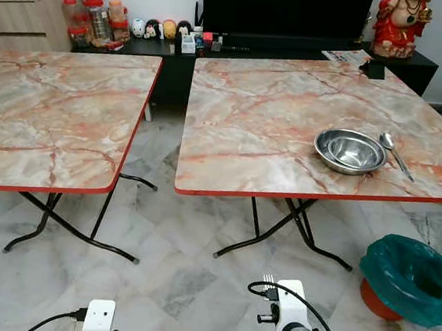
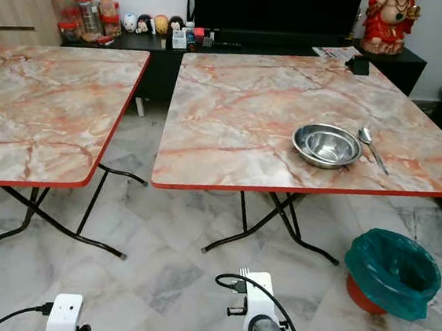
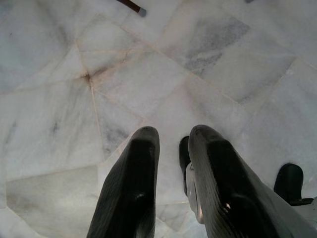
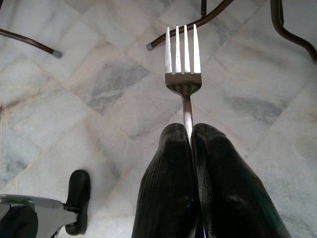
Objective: Setting the table
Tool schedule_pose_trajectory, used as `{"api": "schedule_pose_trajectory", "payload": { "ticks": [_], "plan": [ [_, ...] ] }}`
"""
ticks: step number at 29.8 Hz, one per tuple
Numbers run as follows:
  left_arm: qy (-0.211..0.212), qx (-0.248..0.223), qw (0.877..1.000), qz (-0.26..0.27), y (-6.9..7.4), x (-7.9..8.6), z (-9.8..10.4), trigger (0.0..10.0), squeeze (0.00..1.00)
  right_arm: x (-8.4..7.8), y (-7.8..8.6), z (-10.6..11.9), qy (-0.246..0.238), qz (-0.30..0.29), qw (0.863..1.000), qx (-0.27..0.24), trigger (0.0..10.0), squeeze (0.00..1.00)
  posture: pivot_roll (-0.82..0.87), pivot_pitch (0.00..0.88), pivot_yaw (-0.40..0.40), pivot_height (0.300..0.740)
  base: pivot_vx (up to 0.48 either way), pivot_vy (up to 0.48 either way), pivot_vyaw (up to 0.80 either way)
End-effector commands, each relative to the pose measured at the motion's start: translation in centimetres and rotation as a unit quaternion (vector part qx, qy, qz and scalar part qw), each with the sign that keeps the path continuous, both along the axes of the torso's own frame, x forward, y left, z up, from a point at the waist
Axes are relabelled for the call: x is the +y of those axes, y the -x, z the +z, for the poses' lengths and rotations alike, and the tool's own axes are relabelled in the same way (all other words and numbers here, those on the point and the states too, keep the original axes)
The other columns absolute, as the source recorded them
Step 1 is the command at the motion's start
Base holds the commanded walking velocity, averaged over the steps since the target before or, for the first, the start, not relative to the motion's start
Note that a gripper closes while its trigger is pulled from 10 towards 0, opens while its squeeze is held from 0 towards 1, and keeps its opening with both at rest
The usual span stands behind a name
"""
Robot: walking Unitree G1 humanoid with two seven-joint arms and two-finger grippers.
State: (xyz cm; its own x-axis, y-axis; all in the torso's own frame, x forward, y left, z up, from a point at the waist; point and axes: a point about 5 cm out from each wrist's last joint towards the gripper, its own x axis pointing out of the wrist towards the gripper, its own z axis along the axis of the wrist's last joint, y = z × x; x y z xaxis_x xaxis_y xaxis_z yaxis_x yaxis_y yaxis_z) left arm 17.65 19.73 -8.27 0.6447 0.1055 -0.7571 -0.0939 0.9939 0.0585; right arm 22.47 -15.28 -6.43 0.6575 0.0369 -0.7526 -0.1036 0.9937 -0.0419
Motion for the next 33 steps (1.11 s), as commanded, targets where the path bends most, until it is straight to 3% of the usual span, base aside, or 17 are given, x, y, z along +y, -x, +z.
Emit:
{"api": "schedule_pose_trajectory", "payload": {
  "ticks": [1,23,30,33],
  "plan": [
    [-0.010,0.004,1.000,-0.004,-0.05,0.25,0.03,10.0,0.00,0.11,-0.10,0.08,-0.005,-0.002,1.000,-0.005,10.0,0.00,0.02,0.000,0.034,0.740,0.304,0.000,0.00],
    [-0.011,0.008,1.000,-0.006,0.11,0.12,-0.07,10.0,0.00,0.42,-0.18,0.14,0.003,0.025,1.000,-0.010,10.0,0.00,0.00,0.000,0.037,0.740,0.353,0.000,0.04],
    [-0.012,0.006,1.000,-0.008,0.04,0.04,-0.03,10.0,0.00,0.61,-0.12,0.13,0.020,0.056,0.998,-0.013,10.0,0.00,0.01,0.000,0.034,0.740,0.000,0.000,0.10],
    [-0.015,0.007,1.000,-0.012,-0.05,0.03,-0.01,10.0,0.00,0.56,0.00,0.04,0.009,0.041,0.999,-0.007,10.0,0.00,0.00,0.000,0.034,0.740,0.000,0.000,0.53]
  ]
}}
